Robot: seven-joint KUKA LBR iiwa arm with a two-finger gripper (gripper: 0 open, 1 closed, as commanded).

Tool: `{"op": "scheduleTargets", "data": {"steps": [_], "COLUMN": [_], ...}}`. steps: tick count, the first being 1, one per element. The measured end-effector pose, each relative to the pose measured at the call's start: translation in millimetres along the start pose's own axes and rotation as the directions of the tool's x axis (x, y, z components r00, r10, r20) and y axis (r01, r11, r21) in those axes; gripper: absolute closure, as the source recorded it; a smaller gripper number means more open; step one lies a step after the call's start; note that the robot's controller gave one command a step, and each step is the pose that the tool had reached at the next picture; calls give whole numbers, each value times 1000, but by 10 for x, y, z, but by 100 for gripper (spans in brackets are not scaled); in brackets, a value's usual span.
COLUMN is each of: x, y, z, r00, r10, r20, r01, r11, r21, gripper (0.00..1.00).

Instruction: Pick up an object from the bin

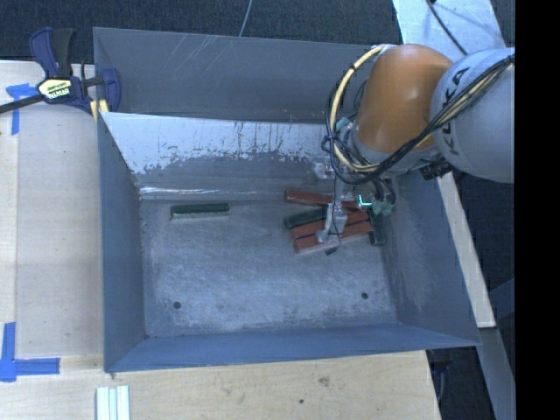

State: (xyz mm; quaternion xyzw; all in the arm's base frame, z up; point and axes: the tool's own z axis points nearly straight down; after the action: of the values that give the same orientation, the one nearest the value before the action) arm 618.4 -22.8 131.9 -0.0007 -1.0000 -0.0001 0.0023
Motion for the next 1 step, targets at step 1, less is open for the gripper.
{"op": "scheduleTargets", "data": {"steps": [1], "x": [-20], "y": [-1], "z": [-46], "r00": [1000], "r10": [0], "r20": [8], "r01": [0], "r11": [1000], "r21": [0], "gripper": [0]}}
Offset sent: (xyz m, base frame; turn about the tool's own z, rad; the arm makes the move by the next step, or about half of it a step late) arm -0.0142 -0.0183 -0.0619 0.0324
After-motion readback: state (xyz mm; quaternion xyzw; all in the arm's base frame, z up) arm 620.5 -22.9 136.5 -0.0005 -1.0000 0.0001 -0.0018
